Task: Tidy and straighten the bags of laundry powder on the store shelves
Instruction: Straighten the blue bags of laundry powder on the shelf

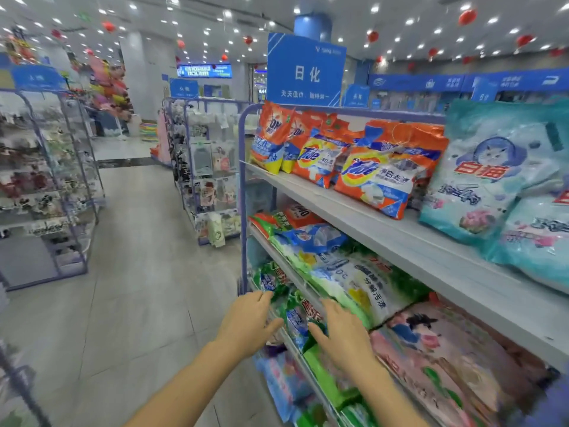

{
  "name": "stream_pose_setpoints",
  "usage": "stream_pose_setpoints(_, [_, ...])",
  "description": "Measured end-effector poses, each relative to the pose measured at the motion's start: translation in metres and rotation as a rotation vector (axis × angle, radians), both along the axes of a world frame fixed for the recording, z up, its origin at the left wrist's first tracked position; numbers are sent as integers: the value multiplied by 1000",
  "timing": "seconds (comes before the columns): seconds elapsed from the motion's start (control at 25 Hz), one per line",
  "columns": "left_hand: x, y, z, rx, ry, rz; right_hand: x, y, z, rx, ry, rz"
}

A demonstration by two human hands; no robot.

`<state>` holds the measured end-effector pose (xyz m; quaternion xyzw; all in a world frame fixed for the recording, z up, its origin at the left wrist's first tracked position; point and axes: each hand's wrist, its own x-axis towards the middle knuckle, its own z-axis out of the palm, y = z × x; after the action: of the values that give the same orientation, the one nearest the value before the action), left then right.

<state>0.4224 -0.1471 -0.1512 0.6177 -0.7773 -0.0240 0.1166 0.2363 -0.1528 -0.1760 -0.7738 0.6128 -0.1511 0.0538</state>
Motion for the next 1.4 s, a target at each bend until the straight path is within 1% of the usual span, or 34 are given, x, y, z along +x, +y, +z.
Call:
stream_pose_setpoints(0.12, [15,-75,0,20,25,13,17,-81,2,19,-22,2])
stream_pose_setpoints(0.2, [23,-121,-4,17,24,19,27,-131,1,22,-4,-6])
stream_pose_setpoints(0.36, [40,-202,-14,10,33,-15,42,-218,-12,43,-40,-65])
stream_pose_setpoints(0.56, [75,-304,-38,-25,-11,-127,64,-311,-42,125,-28,-221])
stream_pose_setpoints(0.68, [101,-370,-55,-32,-37,-213,85,-367,-64,88,-30,-316])
stream_pose_setpoints(0.76, [119,-411,-58,-21,-71,-281,97,-396,-76,61,45,-396])
stream_pose_setpoints(0.92, [141,-475,-62,0,-104,-417,104,-419,-85,48,151,-488])
stream_pose_setpoints(0.96, [141,-489,-65,16,-109,-456,105,-419,-82,18,155,-506])
stream_pose_setpoints(1.04, [132,-509,-70,57,-108,-550,106,-415,-75,-43,99,-523])
stream_pose_setpoints(1.08, [124,-515,-73,81,-95,-602,105,-411,-72,-78,142,-538])
stream_pose_setpoints(1.12, [115,-518,-75,99,-77,-651,104,-408,-68,-85,126,-543])
stream_pose_setpoints(1.2, [98,-525,-82,85,-27,-749,108,-398,-56,-93,51,-562])
stream_pose_setpoints(1.28, [90,-529,-89,15,57,-814,114,-384,-42,-193,29,-540])
stream_pose_setpoints(1.4, [87,-531,-80,-102,270,-896,119,-365,-22,-352,-31,-544])
